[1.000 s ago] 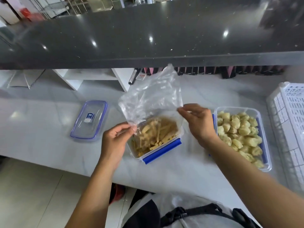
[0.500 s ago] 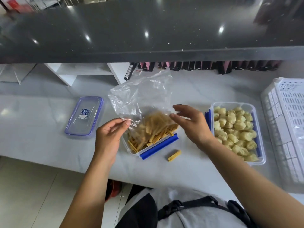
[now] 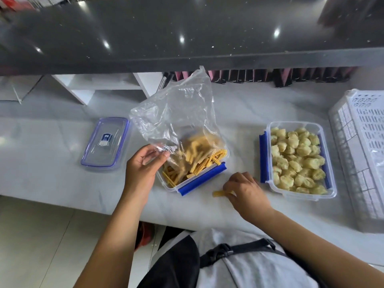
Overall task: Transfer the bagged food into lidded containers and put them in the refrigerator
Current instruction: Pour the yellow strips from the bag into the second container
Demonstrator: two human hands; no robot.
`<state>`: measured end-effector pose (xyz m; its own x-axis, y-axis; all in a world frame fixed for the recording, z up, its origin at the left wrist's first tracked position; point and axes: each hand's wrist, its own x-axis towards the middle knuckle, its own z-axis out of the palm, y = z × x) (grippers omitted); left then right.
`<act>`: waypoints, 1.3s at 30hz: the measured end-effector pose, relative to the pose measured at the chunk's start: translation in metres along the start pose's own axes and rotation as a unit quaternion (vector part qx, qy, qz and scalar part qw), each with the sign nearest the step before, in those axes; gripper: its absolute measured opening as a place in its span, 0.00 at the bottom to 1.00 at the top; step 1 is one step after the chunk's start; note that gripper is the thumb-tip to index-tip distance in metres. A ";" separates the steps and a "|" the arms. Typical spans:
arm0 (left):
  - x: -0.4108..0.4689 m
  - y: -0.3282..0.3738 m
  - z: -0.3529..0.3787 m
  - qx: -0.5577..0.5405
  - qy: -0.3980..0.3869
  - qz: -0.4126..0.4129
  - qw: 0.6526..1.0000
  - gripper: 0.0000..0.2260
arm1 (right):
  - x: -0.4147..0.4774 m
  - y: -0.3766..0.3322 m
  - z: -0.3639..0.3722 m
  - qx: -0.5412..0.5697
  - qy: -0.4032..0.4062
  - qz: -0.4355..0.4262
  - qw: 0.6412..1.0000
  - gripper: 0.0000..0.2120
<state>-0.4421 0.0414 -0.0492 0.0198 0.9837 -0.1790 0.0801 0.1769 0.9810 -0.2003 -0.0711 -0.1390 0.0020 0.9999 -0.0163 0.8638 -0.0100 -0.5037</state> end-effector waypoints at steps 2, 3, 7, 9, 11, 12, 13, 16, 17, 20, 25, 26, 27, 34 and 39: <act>0.002 0.000 0.001 0.005 0.000 0.001 1.000 0.13 | 0.001 -0.002 0.002 0.000 0.018 -0.015 1.000 0.06; 0.001 -0.001 0.002 0.007 0.001 0.003 1.000 0.12 | 0.001 -0.005 0.001 0.008 0.023 -0.027 0.999 0.07; 0.001 0.002 0.001 0.014 0.023 -0.003 1.000 0.05 | 0.004 -0.027 -0.012 0.058 0.083 -0.110 0.989 0.06; 0.005 0.007 -0.001 0.022 0.023 -0.001 0.999 0.04 | 0.010 -0.044 -0.017 0.067 0.124 -0.167 0.976 0.02; 0.012 0.012 -0.003 0.023 0.023 0.001 0.999 0.05 | 0.019 -0.062 -0.019 0.054 0.157 -0.209 0.964 0.04; 0.015 0.014 -0.003 0.021 0.024 -0.001 0.999 0.05 | 0.025 -0.070 -0.018 0.042 0.177 -0.226 0.957 0.03; 0.019 0.015 -0.003 0.020 0.025 -0.003 0.999 0.06 | 0.033 -0.077 -0.015 0.030 0.195 -0.240 0.951 0.03; 0.025 0.018 -0.002 0.018 0.032 -0.011 0.999 0.06 | 0.052 -0.093 -0.007 -0.016 0.199 -0.254 0.946 0.09; 0.026 0.018 -0.002 0.017 0.034 -0.014 0.999 0.06 | 0.056 -0.094 -0.004 -0.023 0.194 -0.253 0.948 0.12; 0.027 0.018 -0.005 0.009 0.043 -0.017 0.999 0.06 | 0.057 -0.087 -0.011 0.032 0.220 -0.212 0.952 0.17; 0.026 0.022 -0.006 0.005 0.050 -0.004 0.999 0.06 | 0.057 -0.049 -0.059 0.205 0.219 0.017 0.954 0.31; 0.026 0.024 -0.005 0.005 0.048 -0.003 0.999 0.06 | 0.063 -0.039 -0.066 0.239 0.165 0.057 0.955 0.35; 0.027 0.025 -0.004 0.004 0.045 -0.003 0.999 0.06 | 0.071 -0.032 -0.071 0.271 0.100 0.086 0.954 0.37; 0.034 0.040 0.002 -0.016 0.032 0.006 0.999 0.07 | 0.094 -0.029 -0.073 0.356 0.055 0.127 0.924 0.12; 0.033 0.038 0.002 -0.010 0.029 0.006 1.000 0.06 | 0.088 -0.031 -0.065 0.331 0.122 0.135 0.926 0.11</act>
<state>-0.4361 0.0800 -0.0181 -0.0375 0.9859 -0.1632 0.0604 0.1653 0.9844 -0.1946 0.0179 -0.0689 0.3570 0.9319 -0.0635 0.3176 -0.1850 -0.9300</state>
